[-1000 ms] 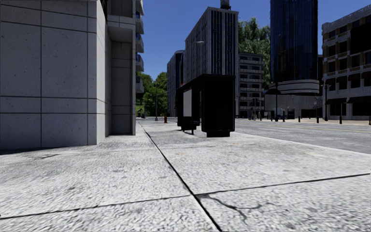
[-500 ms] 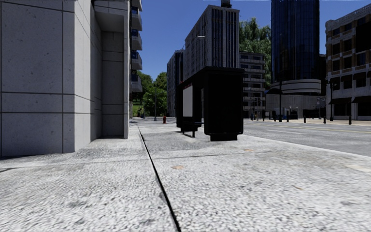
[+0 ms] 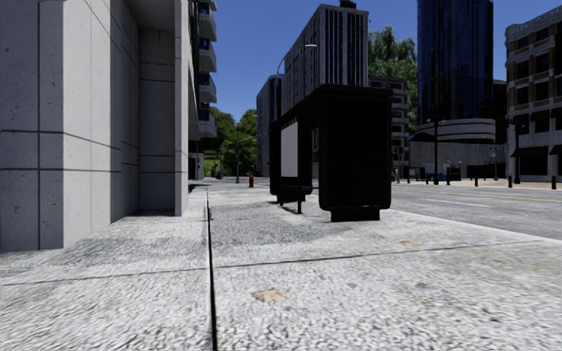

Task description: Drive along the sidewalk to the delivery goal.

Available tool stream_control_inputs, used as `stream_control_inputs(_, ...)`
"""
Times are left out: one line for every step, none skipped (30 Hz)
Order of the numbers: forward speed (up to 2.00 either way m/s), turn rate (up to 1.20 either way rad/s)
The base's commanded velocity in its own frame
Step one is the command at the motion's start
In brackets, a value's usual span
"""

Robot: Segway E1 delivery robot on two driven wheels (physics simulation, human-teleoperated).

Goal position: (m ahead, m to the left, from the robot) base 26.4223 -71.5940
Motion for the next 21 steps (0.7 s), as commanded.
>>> stream_control_inputs(2.00,0.41)
stream_control_inputs(2.00,0.30)
stream_control_inputs(2.00,0.00)
stream_control_inputs(2.00,0.00)
stream_control_inputs(2.00,0.00)
stream_control_inputs(2.00,0.00)
stream_control_inputs(2.00,0.00)
stream_control_inputs(2.00,0.00)
stream_control_inputs(2.00,0.00)
stream_control_inputs(2.00,0.00)
stream_control_inputs(2.00,0.00)
stream_control_inputs(2.00,0.00)
stream_control_inputs(2.00,0.00)
stream_control_inputs(2.00,0.00)
stream_control_inputs(2.00,0.00)
stream_control_inputs(2.00,0.00)
stream_control_inputs(2.00,0.08)
stream_control_inputs(2.00,0.19)
stream_control_inputs(2.00,0.19)
stream_control_inputs(2.00,0.27)
stream_control_inputs(2.00,0.34)
